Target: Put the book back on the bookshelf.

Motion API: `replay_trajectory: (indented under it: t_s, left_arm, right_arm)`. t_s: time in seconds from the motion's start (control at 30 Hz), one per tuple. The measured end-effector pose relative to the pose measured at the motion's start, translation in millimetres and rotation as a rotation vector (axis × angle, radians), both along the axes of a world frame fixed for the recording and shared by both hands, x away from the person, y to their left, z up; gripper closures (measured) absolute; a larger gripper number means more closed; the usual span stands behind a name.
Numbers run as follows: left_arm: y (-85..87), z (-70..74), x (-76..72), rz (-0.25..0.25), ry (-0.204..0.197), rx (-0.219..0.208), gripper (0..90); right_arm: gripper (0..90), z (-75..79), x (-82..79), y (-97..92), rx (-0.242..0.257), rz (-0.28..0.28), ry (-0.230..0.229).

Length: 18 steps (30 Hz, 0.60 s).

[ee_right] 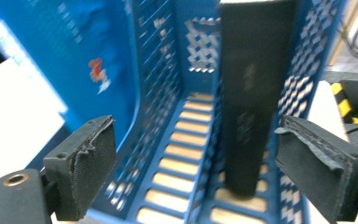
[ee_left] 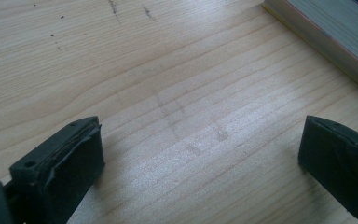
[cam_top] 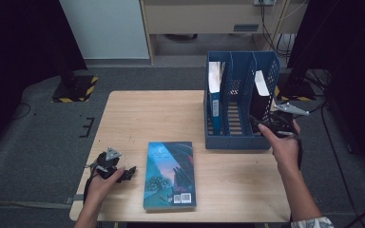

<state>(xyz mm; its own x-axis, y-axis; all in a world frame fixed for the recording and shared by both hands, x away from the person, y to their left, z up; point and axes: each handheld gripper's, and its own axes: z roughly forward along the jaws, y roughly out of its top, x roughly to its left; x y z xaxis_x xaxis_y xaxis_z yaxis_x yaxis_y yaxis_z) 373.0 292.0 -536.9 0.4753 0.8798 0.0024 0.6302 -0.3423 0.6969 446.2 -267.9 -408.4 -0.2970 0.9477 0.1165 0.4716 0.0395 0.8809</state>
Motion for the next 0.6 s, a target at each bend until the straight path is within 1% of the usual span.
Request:
replay_trajectory:
  t_s: [0.07, 0.13, 0.2, 0.3, 0.33, 0.4, 0.43, 0.5, 0.6]
  left_arm:
    - [0.0, 0.0, 0.0, 0.0, 0.0, 0.0, 0.0]
    - [0.0, 0.0, 0.0, 0.0, 0.0, -0.001, 0.0]
    - [0.1, 0.0, 0.2, -0.001, 0.001, -0.001, 0.0]
    - [0.1, 0.0, 0.2, -0.001, 0.001, -0.001, 0.0]
    - [0.1, 0.0, 0.2, -0.001, 0.001, -0.001, 0.0]
    - [0.0, 0.2, 0.2, -0.001, 0.002, 0.0, 0.0]
    - [-0.2, 0.3, 0.3, -0.001, 0.003, 0.0, 0.0]
    - [-0.7, 0.5, 0.3, -0.001, 0.006, 0.001, 0.0]
    - [-2.1, 1.7, 0.1, -0.01, 0.019, 0.006, 0.0]
  right_arm:
    - [12.1, -5.7, -4.3, 4.8, -0.002, 0.015, 0.006]
    - [12.1, -12.6, -9.3, 11.7, 0.009, 0.035, 0.011]
    - [12.1, -18.2, -12.9, 18.9, 0.005, 0.057, 0.015]
    - [12.1, -24.4, -18.0, 29.1, 0.001, 0.081, 0.016]
    - [12.1, -26.3, -20.0, 32.9, 0.005, 0.093, 0.023]
    - [12.1, -28.7, -23.4, 40.9, 0.019, 0.121, 0.035]
    - [12.1, -28.7, -25.2, 45.3, 0.016, 0.134, 0.042]
    - [12.1, -28.6, -29.2, 54.6, 0.018, 0.16, 0.039]
    - [12.0, -30.0, -37.4, 69.9, 0.019, 0.218, 0.049]
